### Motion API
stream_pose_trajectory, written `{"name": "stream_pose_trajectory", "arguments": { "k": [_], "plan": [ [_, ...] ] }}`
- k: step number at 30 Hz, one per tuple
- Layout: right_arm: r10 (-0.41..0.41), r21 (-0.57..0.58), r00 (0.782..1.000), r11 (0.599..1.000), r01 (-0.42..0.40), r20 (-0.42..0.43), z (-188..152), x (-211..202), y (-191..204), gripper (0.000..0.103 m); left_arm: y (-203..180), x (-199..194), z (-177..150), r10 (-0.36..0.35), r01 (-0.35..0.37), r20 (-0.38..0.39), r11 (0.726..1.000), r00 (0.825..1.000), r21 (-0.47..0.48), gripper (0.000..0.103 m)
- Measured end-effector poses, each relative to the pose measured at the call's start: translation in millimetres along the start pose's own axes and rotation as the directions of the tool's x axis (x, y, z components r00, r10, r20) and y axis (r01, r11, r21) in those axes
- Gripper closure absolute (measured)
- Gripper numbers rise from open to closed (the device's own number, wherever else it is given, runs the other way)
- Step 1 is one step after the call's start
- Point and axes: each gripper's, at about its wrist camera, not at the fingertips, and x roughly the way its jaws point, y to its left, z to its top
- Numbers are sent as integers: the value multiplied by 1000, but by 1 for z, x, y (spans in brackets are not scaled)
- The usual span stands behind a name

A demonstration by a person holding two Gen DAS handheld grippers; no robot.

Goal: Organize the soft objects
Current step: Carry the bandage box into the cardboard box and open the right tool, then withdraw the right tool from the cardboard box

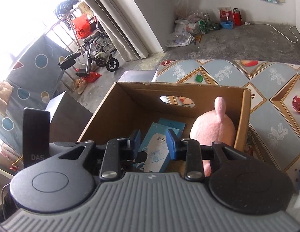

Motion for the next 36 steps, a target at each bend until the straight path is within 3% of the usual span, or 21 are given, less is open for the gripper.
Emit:
{"name": "stream_pose_trajectory", "arguments": {
  "k": [1, 3, 10, 12, 15, 21, 22, 25, 36],
  "plan": [
    [8, -4, 1000, 1000, -8, 9, -6, -11, 0, 73, -1, -1, -3, 1, -1, -2, 1000, 1000, 14, 33],
    [24, -18, 999, 1000, -24, 22, -19, -30, 1, 73, -4, 2, -5, 7, -7, -13, 999, 1000, 40, 25],
    [81, -32, 997, 996, -80, 20, -71, -68, 6, 73, -8, 36, 2, 49, -44, -107, 998, 993, 46, 24],
    [90, -39, 996, 995, -89, 19, -80, -75, 8, 73, -9, 46, 2, 65, -58, -136, 997, 989, 59, 27],
    [81, -63, 996, 995, -79, 31, -87, -83, 11, 73, -8, 49, 2, 35, -29, -140, 999, 990, 45, 32],
    [85, -84, 995, 993, -81, 46, -88, -91, 12, 73, -13, 48, 6, 33, -27, -111, 998, 993, 54, 34],
    [88, -83, 995, 993, -84, 46, -88, -91, 12, 73, -15, 47, 7, 29, -24, -96, 998, 995, 56, 40],
    [93, -72, 995, 993, -90, 41, -88, -89, 10, 73, -14, 46, 13, 21, -18, -101, 999, 995, 27, 46],
    [87, -48, 996, 995, -85, 35, -92, -87, 3, 73, -10, 52, 23, -26, 22, -71, 998, 997, -58, 51]
  ]
}}
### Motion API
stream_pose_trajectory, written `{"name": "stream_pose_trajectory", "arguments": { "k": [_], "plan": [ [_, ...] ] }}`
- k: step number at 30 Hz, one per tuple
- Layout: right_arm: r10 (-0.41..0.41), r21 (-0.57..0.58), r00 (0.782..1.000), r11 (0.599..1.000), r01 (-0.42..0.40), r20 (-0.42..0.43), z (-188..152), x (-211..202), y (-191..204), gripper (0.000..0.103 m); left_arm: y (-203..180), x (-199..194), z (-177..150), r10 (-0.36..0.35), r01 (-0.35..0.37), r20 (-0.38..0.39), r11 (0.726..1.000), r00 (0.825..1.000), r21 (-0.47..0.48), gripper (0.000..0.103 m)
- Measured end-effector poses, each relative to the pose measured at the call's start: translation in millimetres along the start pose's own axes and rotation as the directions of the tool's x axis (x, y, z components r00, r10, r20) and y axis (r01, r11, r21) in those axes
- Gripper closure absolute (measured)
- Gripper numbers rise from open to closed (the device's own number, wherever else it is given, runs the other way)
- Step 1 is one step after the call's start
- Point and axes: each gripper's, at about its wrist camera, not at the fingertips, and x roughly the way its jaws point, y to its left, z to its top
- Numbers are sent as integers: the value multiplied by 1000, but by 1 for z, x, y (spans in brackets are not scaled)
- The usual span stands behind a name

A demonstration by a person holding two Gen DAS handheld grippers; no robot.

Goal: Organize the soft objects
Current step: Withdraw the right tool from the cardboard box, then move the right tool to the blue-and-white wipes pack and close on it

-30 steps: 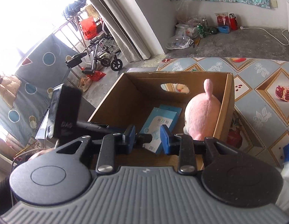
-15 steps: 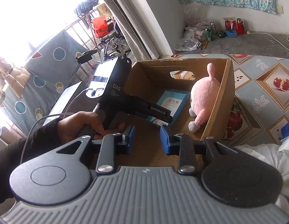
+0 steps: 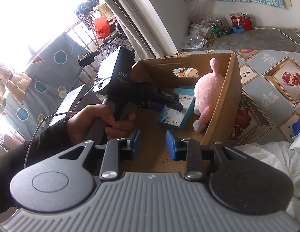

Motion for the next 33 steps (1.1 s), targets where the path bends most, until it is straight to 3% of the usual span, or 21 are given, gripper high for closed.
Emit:
{"name": "stream_pose_trajectory", "arguments": {
  "k": [8, 14, 17, 24, 33],
  "plan": [
    [-13, 12, 1000, 1000, 13, 7, -5, -8, 0, 72, -7, -2, -2, 2, -2, 16, 999, 1000, -47, 50],
    [-53, 10, 997, 999, 52, 49, -20, -27, 6, 69, -10, -40, -15, 24, -16, 90, 995, 996, -97, 44],
    [-77, 33, 994, 997, 75, 78, -35, -37, 5, 62, -19, -72, -28, 5, 5, 152, 998, 988, -67, 39],
    [-141, 76, 977, 989, 130, 158, -71, -73, 4, 56, -57, -141, -73, -76, 65, 278, 997, 958, 51, 33],
    [-298, 135, 933, 952, 275, 201, -129, -136, -26, 53, -127, -180, -150, -209, 124, 363, 962, 908, 245, 28]
  ]
}}
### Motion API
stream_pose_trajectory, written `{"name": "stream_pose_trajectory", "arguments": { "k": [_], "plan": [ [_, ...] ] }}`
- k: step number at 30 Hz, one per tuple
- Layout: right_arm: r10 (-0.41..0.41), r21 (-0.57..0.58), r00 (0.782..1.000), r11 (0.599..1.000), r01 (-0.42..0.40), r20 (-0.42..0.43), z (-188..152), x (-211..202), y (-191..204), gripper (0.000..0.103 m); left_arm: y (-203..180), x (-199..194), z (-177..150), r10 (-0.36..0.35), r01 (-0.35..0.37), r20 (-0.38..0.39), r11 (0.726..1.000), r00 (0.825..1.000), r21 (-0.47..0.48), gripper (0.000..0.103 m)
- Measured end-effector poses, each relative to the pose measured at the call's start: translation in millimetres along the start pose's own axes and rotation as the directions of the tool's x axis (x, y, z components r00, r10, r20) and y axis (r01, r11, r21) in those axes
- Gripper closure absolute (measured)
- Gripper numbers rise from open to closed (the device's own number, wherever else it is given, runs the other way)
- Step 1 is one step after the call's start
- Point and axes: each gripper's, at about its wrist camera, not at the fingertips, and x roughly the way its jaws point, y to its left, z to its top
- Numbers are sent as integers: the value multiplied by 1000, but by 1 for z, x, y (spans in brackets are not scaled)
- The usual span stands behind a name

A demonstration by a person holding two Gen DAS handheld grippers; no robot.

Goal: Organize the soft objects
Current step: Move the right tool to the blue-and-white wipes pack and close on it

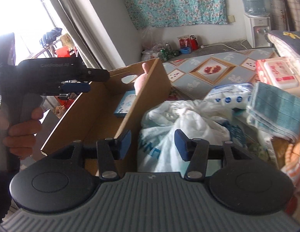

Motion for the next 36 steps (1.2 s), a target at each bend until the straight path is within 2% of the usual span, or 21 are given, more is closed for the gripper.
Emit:
{"name": "stream_pose_trajectory", "arguments": {
  "k": [5, 9, 12, 14, 16, 18, 21, 24, 26, 30, 32, 36],
  "plan": [
    [-107, 35, 994, 994, 106, 23, -19, -27, -37, 52, -41, 3, -18, -61, 61, 3, 996, 998, 59, 27],
    [-150, 75, 988, 986, 148, 24, -25, -45, -67, 52, -66, 23, -22, -93, 99, -66, 990, 994, 97, 27],
    [-164, 87, 985, 983, 160, 48, -9, -58, -85, 52, -75, 39, -16, -82, 92, -101, 992, 992, 91, 29],
    [-177, 59, 981, 983, 173, 74, 11, -64, -93, 52, -82, 51, -12, -63, 78, -107, 988, 992, 137, 30],
    [-206, -11, 975, 978, 207, 83, 34, -62, -97, 50, -91, 65, -10, -12, 34, -104, 977, 994, 213, 36],
    [-219, -127, 973, 966, 226, 72, 56, -50, -95, 45, -94, 77, -9, 24, 6, -115, 968, 993, 250, 40],
    [-214, -351, 977, 913, 208, 21, 82, -14, -82, 36, -88, 95, -3, 28, 8, -156, 975, 987, 224, 44],
    [-220, -550, 974, 820, 158, -48, 95, 34, -66, 36, -81, 112, 3, 53, -19, -176, 981, 983, 192, 50],
    [-228, -626, 968, 772, 112, -108, 100, 67, -62, 36, -76, 121, 7, 64, -31, -187, 984, 980, 175, 50],
    [-284, -728, 933, 684, 36, -221, 103, 129, -60, 40, -67, 133, 10, 86, -55, -202, 987, 976, 152, 50],
    [-326, -766, 907, 643, 8, -265, 97, 154, -63, 45, -63, 138, 11, 86, -57, -209, 988, 974, 140, 50],
    [-384, -801, 863, 598, -38, -328, 90, 187, -71, 47, -59, 144, 13, 85, -57, -215, 989, 973, 133, 50]
  ]
}}
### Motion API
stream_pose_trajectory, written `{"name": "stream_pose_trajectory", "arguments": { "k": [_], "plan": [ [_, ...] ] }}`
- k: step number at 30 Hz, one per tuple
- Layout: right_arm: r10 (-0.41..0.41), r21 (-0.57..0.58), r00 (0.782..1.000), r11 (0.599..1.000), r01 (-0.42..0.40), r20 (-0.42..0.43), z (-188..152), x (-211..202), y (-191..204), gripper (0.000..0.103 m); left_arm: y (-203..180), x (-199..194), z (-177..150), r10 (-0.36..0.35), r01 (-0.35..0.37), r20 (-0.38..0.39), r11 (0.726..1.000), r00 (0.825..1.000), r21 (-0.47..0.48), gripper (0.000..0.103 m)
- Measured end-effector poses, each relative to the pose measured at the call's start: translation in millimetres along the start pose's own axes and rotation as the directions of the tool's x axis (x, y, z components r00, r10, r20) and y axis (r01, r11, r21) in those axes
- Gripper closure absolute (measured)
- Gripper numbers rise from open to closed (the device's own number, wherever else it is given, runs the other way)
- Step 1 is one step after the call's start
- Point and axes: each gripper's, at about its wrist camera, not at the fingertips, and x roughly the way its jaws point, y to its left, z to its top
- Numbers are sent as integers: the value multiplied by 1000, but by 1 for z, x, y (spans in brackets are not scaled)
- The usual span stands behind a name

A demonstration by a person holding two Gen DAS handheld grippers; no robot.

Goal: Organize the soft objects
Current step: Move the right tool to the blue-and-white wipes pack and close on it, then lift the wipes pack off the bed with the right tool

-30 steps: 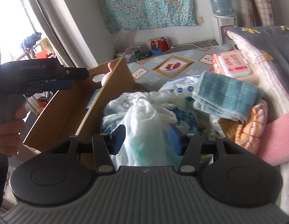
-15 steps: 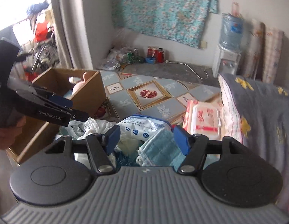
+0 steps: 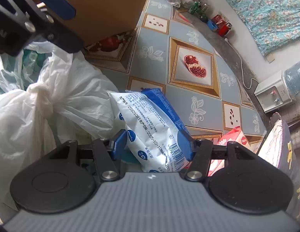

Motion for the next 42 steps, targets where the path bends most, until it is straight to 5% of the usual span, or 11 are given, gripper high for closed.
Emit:
{"name": "stream_pose_trajectory", "arguments": {
  "k": [3, 6, 12, 15, 18, 26, 28, 30, 35, 38, 42],
  "plan": [
    [-17, -44, 1000, 999, 16, -26, 2, 13, 3, 47, 2, 2, 2, -6, 6, 2, 1000, 1000, -8, 50],
    [-16, -4, 999, 1000, 16, -28, 2, 19, -4, 59, 3, 3, 3, -14, 14, 2, 1000, 1000, -23, 50],
    [58, 302, 997, 951, -68, 42, -7, 15, -59, 64, 7, -1, 2, -33, 33, 11, 999, 999, -32, 49],
    [107, 500, 986, 852, -156, 125, -21, 10, -94, 67, 9, -4, 2, -35, 36, 19, 999, 999, -32, 49],
    [146, 657, 960, 703, -271, 240, -43, 9, -125, 70, 9, -6, 2, -47, 48, 20, 998, 999, -39, 49],
    [148, 781, 862, 370, -503, 485, -98, -7, -151, 72, -4, -19, -9, -94, 94, 39, 995, 995, -12, 48],
    [136, 771, 836, 330, -544, 532, -105, -22, -148, 72, -9, -25, -12, -111, 112, 45, 994, 993, -8, 48],
    [112, 752, 816, 333, -568, 567, -110, -43, -141, 72, -15, -33, -15, -126, 125, 59, 992, 990, 4, 48],
    [121, 733, 760, 205, -649, 639, -138, -81, -118, 73, -33, -50, -23, -177, 176, 76, 984, 981, 30, 48],
    [142, 748, 753, 99, -657, 643, -166, -81, -99, 73, -47, -54, -30, -210, 206, 68, 977, 975, 63, 48],
    [125, 807, 803, 27, -590, 583, -205, -66, -84, 73, -64, -50, -40, -243, 238, 44, 966, 969, 102, 48]
  ]
}}
